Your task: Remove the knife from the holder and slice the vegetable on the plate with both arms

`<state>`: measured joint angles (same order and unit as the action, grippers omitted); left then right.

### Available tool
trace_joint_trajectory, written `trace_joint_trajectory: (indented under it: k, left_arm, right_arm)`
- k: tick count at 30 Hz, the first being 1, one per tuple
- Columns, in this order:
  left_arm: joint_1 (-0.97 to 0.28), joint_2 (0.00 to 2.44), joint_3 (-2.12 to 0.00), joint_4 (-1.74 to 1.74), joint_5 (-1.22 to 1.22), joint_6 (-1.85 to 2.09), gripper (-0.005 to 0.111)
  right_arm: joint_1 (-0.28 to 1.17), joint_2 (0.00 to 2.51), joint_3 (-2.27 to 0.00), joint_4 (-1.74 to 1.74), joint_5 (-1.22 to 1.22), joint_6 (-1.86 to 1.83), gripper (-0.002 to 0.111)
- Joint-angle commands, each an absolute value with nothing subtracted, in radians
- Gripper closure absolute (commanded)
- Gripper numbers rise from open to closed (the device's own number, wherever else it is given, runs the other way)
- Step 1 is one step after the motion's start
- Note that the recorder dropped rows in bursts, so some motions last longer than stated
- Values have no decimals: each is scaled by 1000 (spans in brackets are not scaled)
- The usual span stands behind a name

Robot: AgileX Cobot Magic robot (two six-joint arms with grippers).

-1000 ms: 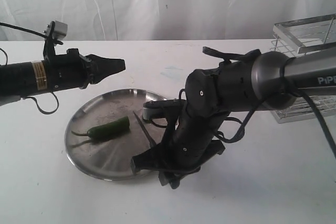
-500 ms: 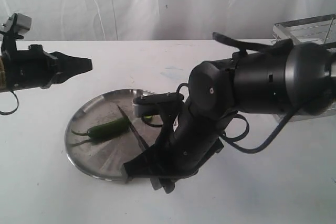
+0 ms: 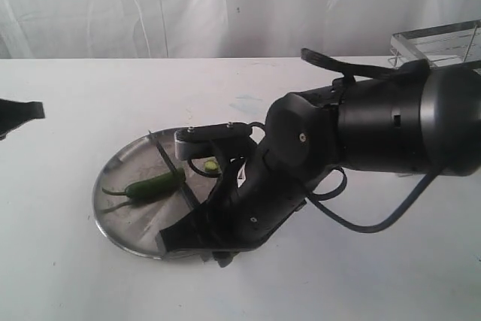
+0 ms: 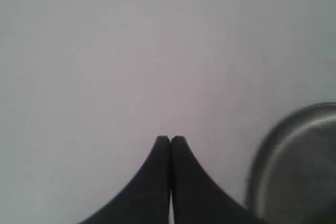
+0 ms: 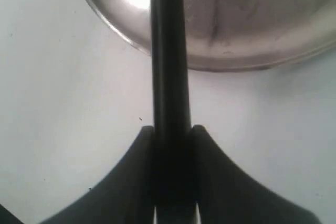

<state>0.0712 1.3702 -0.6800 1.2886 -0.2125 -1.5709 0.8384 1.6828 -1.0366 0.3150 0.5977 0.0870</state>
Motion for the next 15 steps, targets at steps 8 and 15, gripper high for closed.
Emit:
trace_joint_trajectory:
  k: [8,15]
  left_arm:
    - [-36,1617,-828,1380,-385,-1486,107]
    - [-36,1661,-828,1206,-393,-1383,107]
  right_arm:
    - [807,1878,-1349,139,758,303,108]
    - [807,1945,-1349,139,753,340,108]
